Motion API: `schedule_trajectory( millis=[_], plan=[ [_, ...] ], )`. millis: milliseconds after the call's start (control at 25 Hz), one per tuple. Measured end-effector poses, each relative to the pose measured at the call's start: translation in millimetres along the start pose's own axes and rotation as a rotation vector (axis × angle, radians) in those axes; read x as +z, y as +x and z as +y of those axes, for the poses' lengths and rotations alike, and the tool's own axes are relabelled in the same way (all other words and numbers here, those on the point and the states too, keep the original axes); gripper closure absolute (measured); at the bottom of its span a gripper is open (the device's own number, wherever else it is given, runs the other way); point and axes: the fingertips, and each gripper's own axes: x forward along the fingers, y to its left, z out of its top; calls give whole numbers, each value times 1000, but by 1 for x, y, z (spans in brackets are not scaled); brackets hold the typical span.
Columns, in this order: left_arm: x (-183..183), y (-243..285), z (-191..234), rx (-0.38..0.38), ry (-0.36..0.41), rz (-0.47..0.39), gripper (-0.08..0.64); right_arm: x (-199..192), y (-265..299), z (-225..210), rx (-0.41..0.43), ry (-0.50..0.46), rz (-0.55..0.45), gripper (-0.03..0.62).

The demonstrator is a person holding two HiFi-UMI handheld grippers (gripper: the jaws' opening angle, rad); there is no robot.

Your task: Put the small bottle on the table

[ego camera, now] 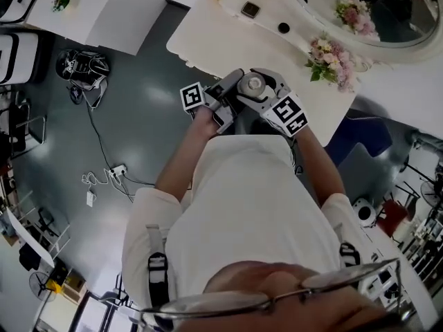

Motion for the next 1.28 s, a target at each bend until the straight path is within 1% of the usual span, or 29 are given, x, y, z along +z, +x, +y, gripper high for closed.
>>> schedule_trajectory(
  millis=[120,240,360,520,680,800,920,1160,1280],
  plan=[
    [13,-1,5,11,-14,19,195,-1,10,-13,-34,1,20,250],
    [32,1,7,8,-16,6,195,-3,20,-31,-44,9,24,250],
    [48,4,16,22,-17,-15,195,-9,30,-50,-53,12,34,250],
    [69,-3,29,41,9,-69,195,-24,42,-66,-53,13,54,250],
    [87,-9,32,52,23,-140,195,-40,59,-89,-47,18,71,250],
    [96,-12,39,63,27,-172,195,-60,73,-109,-54,40,104,250],
    [103,-11,42,53,28,-188,195,-76,88,-128,-63,58,111,250],
    [107,-11,48,60,40,-231,195,-110,123,-155,-68,39,127,250],
    [106,-15,54,69,38,-258,195,-129,140,-168,-75,46,131,250]
  ],
)
